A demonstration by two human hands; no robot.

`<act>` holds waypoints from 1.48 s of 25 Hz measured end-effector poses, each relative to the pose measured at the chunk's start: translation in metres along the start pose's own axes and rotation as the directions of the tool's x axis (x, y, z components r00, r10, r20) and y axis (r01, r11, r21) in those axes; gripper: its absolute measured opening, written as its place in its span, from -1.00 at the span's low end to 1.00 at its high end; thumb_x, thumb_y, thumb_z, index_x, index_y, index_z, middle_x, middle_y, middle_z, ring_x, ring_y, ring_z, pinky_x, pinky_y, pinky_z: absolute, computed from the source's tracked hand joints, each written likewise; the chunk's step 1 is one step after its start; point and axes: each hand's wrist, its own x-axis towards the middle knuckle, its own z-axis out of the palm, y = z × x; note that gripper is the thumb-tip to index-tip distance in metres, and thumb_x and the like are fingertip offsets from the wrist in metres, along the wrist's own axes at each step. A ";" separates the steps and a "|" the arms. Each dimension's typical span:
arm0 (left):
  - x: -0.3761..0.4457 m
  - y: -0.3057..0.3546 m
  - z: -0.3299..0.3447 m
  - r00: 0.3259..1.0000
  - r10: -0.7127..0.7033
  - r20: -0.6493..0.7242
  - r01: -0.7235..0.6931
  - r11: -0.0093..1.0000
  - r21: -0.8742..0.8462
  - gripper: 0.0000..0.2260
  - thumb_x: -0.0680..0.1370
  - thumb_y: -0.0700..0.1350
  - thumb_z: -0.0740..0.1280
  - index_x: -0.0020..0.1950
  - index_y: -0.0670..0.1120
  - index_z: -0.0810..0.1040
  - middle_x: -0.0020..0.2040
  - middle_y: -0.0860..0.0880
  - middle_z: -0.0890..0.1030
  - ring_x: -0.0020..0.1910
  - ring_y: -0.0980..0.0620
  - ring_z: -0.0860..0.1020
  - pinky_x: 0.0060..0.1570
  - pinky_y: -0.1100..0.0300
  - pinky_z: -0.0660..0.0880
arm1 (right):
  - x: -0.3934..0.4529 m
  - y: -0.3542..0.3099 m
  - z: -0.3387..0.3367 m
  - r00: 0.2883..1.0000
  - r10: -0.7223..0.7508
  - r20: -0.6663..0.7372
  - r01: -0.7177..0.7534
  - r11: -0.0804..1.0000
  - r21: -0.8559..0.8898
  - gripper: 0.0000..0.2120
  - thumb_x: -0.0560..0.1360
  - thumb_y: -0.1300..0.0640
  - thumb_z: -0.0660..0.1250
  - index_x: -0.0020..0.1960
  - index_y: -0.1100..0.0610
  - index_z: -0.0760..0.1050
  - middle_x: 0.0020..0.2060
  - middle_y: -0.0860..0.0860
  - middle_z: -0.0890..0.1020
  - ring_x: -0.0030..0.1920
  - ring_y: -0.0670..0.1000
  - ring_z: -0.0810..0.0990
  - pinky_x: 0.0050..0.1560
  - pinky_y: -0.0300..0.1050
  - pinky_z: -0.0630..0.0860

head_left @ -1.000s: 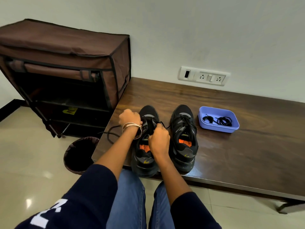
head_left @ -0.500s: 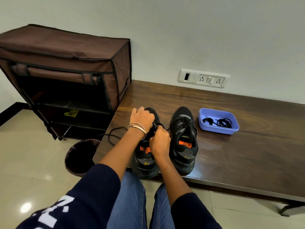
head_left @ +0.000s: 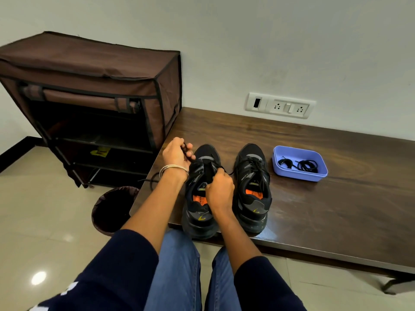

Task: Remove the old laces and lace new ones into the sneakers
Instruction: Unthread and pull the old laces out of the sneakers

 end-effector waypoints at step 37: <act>-0.002 -0.032 0.017 0.873 -0.013 0.488 -0.421 -0.525 0.739 -0.78 0.60 -0.06 0.20 0.10 -0.06 0.61 0.24 -0.06 0.48 0.31 -0.15 0.34 0.23 -0.11 0.33 | 0.005 0.003 0.002 0.999 -0.011 -0.051 0.009 0.999 -0.036 -0.67 0.53 0.33 0.21 0.29 0.28 0.38 0.18 0.20 0.53 0.22 0.18 0.46 0.18 -0.01 0.44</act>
